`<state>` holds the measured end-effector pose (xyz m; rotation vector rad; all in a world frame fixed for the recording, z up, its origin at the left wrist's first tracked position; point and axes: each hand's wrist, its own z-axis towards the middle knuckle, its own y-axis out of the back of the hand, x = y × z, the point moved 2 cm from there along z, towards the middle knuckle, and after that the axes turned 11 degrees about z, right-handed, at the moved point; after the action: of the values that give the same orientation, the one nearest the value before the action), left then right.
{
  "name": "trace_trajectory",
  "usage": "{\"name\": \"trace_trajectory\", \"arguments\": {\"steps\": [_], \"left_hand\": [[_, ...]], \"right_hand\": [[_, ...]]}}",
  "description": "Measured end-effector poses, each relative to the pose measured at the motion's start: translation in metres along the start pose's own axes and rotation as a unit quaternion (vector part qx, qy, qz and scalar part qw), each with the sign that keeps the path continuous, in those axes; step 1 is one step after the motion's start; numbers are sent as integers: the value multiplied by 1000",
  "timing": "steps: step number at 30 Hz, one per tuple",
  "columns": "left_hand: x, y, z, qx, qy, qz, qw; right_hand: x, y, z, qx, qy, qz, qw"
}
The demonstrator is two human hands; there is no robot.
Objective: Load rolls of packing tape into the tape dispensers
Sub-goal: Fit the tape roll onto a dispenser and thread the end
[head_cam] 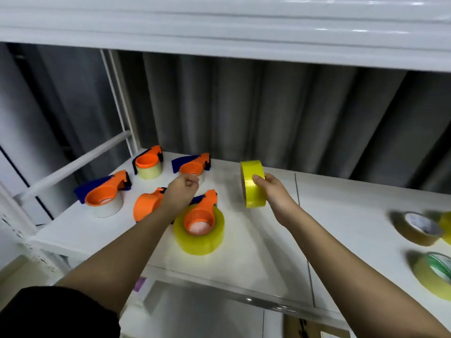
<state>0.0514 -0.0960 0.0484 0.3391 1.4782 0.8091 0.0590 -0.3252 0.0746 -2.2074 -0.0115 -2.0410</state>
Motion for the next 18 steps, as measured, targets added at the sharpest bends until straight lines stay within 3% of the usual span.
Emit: {"name": "trace_trajectory", "arguments": {"steps": [5, 10, 18], "left_hand": [[53, 49, 33, -9, -13, 48, 999], [96, 81, 63, 53, -67, 106, 991], [118, 107, 81, 92, -163, 282, 941]], "right_hand": [[-1, -59, 20, -38, 26, 16, 999], [0, -120, 29, -100, 41, 51, 993], [1, -167, 24, -153, 52, 70, 984]]}}
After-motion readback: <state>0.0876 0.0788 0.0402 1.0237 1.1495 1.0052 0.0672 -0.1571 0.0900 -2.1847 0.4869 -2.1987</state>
